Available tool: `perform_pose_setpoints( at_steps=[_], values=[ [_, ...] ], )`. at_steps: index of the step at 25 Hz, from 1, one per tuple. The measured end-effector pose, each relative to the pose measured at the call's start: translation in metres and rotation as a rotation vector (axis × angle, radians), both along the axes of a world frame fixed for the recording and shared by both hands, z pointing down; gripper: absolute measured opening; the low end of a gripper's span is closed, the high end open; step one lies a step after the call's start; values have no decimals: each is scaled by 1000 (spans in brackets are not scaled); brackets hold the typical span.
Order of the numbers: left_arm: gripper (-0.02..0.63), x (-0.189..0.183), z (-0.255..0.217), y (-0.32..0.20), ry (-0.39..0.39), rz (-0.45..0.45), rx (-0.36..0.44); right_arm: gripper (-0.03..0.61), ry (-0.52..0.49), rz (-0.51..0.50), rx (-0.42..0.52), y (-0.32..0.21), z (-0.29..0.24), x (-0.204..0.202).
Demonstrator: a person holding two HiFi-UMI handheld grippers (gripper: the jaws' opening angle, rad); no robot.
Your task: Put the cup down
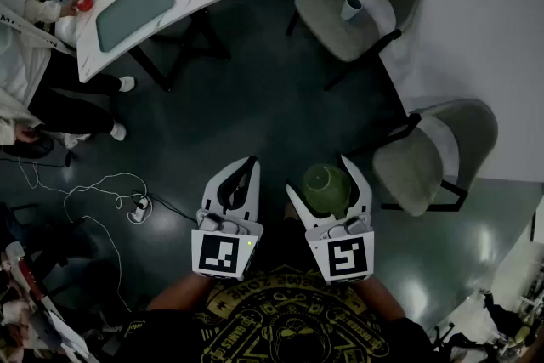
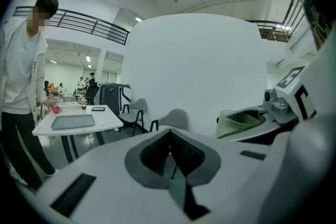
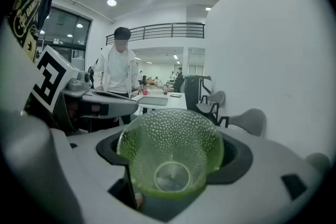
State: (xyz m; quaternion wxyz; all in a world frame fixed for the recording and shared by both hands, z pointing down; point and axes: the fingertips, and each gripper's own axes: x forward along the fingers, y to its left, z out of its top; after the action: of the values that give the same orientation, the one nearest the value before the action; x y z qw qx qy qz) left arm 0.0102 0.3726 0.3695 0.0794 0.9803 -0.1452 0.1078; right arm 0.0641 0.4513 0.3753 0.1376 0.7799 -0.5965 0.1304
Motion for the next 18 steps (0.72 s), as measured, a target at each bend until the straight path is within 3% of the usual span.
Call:
perform_pose_setpoints(
  at_steps=[18],
  values=[
    [9,10,2,-9,-2,5,-8,400,-25,29,11,-6,0,14]
  ],
)
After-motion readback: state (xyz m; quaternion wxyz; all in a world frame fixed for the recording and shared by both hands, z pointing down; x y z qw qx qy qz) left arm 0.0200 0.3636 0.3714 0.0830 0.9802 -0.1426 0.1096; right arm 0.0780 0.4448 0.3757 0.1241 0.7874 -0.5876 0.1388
